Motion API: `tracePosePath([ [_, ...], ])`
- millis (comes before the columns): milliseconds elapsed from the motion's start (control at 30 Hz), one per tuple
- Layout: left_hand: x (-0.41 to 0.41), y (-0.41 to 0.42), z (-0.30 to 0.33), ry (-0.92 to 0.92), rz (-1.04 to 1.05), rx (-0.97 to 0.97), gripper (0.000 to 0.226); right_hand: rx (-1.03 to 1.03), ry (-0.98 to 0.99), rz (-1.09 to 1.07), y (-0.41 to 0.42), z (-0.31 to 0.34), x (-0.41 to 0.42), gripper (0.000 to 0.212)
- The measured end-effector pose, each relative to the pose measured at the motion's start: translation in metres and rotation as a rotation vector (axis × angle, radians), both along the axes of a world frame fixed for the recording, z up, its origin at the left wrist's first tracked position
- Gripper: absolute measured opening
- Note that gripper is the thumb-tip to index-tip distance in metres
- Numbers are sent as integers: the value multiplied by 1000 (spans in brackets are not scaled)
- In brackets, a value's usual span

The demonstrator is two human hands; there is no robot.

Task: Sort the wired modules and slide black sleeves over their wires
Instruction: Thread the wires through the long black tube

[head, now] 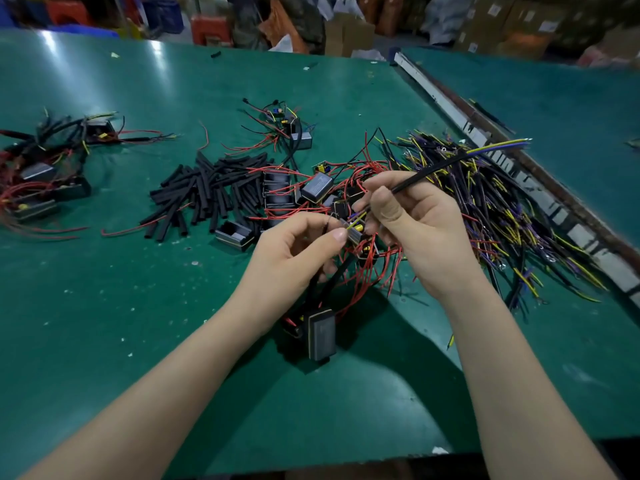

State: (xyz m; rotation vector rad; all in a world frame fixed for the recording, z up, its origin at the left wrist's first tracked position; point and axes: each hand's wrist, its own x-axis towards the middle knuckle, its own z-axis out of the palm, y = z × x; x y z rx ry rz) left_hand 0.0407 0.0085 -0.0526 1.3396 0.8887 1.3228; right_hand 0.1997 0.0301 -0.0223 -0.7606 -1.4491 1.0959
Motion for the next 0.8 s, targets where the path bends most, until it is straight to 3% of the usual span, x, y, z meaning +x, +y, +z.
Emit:
tracePosePath([
  [233, -1, 0, 3, 7, 16, -32, 11, -34, -43, 82, 0, 2, 2, 16],
  [467, -6, 2, -2, 372, 209, 279, 6, -9, -143, 48, 1, -1, 0, 16],
  [667, -5, -1, 0, 334, 159, 134, 13, 66, -245, -9, -1, -3, 0, 13],
  [800, -5, -3, 2, 551, 240, 445, 7, 114, -283, -35, 0, -7, 1, 5],
])
